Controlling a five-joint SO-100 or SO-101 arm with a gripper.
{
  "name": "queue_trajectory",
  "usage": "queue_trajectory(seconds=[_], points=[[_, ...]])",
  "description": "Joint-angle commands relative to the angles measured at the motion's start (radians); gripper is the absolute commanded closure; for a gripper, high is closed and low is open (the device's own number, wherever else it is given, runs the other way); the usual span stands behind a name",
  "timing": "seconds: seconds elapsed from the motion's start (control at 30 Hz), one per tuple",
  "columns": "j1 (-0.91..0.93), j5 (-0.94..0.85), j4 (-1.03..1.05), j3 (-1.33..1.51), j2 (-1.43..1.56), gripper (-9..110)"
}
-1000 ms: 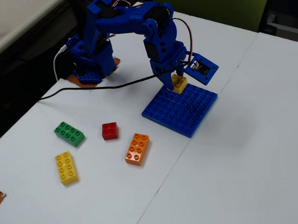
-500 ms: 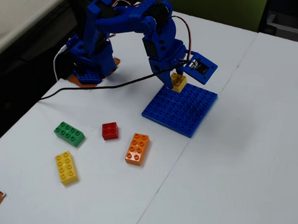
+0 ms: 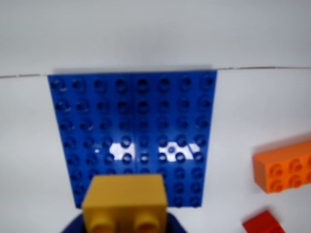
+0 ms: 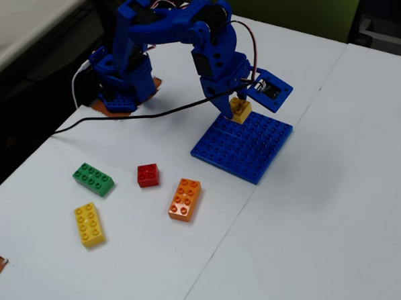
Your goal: Pick up the 2x2 yellow block and go up the 8x8 blue block.
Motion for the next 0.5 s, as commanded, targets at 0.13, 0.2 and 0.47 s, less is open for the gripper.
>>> queue_trajectory(seconds=[0.13,0.2,0.47], points=[[0.003,-0.006,0.0,-0.048,0.049,102],[0.003,-0.008,0.0,-0.049,0.051,102],[0.003,-0.012,-0.002,-0.049,0.052,102]])
